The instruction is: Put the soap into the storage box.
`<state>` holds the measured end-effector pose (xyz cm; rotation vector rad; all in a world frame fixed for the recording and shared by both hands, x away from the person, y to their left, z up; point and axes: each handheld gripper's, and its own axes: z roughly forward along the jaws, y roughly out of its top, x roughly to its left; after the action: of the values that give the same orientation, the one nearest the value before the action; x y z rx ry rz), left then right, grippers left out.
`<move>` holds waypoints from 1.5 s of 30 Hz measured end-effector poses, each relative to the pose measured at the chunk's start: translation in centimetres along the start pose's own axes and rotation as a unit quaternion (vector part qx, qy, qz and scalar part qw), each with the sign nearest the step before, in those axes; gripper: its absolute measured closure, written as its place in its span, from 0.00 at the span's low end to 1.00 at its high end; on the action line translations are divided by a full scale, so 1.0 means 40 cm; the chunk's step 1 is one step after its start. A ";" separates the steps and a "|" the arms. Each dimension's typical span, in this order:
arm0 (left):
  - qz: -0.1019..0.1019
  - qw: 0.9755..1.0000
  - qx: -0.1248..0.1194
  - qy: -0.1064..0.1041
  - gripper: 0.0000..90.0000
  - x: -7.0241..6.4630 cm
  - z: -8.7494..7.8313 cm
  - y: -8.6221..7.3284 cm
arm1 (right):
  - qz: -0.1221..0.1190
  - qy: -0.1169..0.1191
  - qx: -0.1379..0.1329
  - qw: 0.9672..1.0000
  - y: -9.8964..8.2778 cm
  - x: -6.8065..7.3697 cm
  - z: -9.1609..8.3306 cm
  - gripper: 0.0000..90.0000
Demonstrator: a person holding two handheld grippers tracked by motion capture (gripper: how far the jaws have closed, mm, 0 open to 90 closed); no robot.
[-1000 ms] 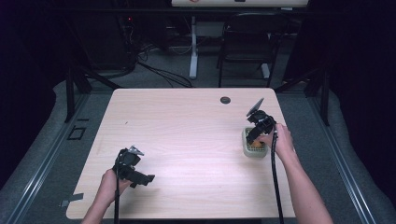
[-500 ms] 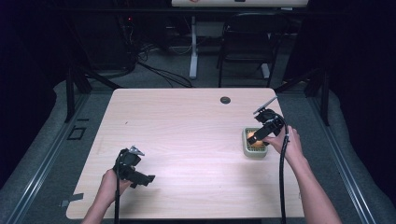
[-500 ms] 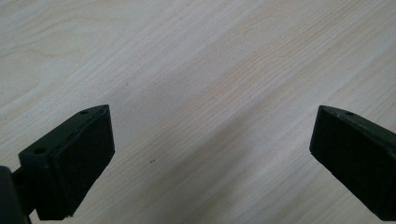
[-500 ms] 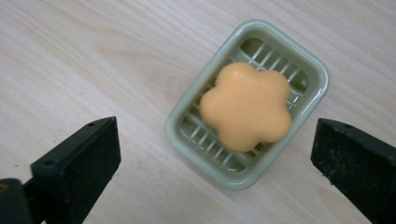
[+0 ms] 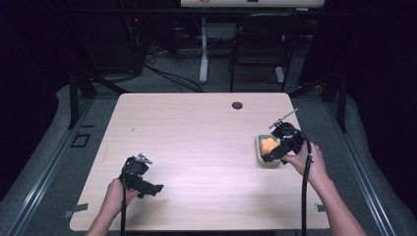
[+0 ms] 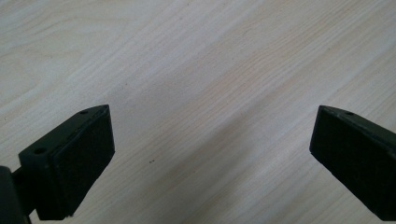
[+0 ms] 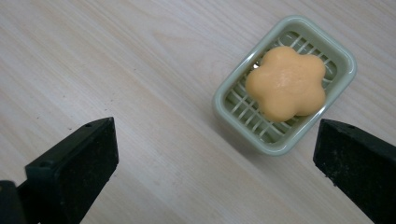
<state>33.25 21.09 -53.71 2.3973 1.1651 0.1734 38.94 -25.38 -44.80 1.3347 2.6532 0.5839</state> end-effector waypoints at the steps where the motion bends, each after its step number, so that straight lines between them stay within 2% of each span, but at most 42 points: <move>1: 0.000 1.000 0.000 0.000 0.00 0.000 0.000 0.000 | -0.007 -0.008 0.003 1.000 -0.005 0.004 -0.005 0.00; 3: -0.001 1.000 0.001 -0.001 0.00 0.001 0.000 0.000 | -0.006 -0.005 -0.004 1.000 -0.016 0.016 -0.009 0.00; 6: 0.000 1.000 0.000 -0.001 0.00 0.000 0.000 0.000 | -0.016 -0.004 0.001 1.000 -0.033 0.028 -0.016 0.00; 14: 0.000 1.000 0.000 0.000 0.00 0.000 0.001 0.000 | -0.021 -0.001 0.006 1.000 -0.079 0.047 -0.018 0.00; 16: 0.000 1.000 0.001 0.000 0.00 -0.001 0.001 0.000 | -0.019 0.006 0.006 1.000 -0.089 0.050 -0.018 0.00; 21: 0.000 1.000 0.001 0.000 0.00 -0.001 0.001 0.000 | -0.017 0.005 0.006 1.000 -0.120 0.059 -0.019 0.00; 30: 0.001 1.000 0.002 0.000 0.00 -0.002 0.001 0.001 | -0.022 0.008 0.027 0.999 -0.173 0.075 -0.005 0.00; 33: 0.001 1.000 0.002 0.001 0.00 -0.003 0.001 0.001 | -0.013 0.015 0.022 1.000 -0.191 0.085 0.003 0.00; 34: 0.001 1.000 0.002 0.001 0.00 -0.003 0.001 0.001 | -0.021 0.012 0.031 0.999 -0.192 0.083 0.000 0.00; 45: 0.001 1.000 0.002 0.000 0.00 -0.004 0.003 0.001 | -0.019 0.014 0.048 0.999 -0.248 0.097 0.023 0.00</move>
<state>33.20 20.91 -53.76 2.4014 1.1650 0.1707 29.44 -27.39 -49.22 1.3061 2.7548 0.4803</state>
